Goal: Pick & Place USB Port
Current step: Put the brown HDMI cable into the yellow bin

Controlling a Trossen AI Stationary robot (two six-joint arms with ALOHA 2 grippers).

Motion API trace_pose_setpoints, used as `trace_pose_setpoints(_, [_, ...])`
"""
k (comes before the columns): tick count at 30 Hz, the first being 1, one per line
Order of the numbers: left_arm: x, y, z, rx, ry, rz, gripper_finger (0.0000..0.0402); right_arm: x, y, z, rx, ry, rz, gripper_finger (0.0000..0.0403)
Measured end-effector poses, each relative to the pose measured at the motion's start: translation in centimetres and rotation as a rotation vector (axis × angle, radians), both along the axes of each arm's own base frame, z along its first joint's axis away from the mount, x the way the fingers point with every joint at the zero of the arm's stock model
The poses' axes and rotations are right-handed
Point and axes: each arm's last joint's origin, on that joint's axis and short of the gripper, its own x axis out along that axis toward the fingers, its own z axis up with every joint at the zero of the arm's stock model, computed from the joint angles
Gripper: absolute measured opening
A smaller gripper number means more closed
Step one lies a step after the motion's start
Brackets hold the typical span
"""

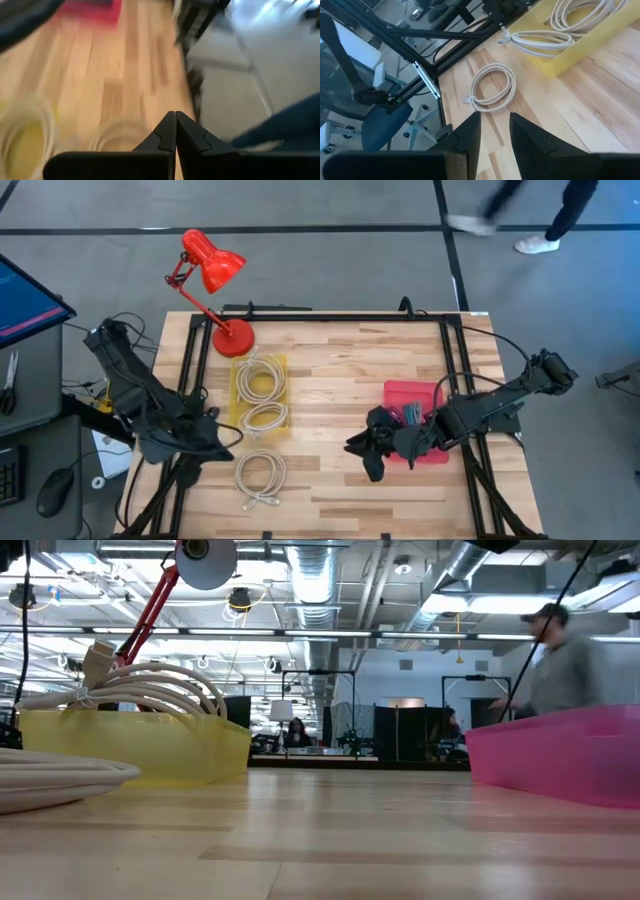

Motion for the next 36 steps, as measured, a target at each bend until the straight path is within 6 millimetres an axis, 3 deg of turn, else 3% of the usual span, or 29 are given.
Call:
trace_pose_setpoints(5, [0.7, 0.2, -2.4, 0.010, 0.269, 0.092, 0.0003, 0.0, -0.1, 0.0, -0.015, -0.004, -0.032, 0.0095])
trace_pose_setpoints(9, [2.3, 0.0, -3.9, -0.112, 0.433, 0.276, 0.0003, 0.0, -0.2, 0.0, -0.027, -0.010, -0.056, 0.0095])
trace_pose_setpoints(19, [4.7, -2.3, -7.7, -0.239, 0.788, 0.409, 0.0009, 0.0, -0.3, 0.0, -0.041, -0.011, -0.075, 0.0095])
trace_pose_setpoints(36, [7.7, -3.8, -13.7, 0.001, 0.836, 0.575, 0.0189, -0.2, -0.3, -0.3, -0.056, 0.014, -0.071, 0.0095])
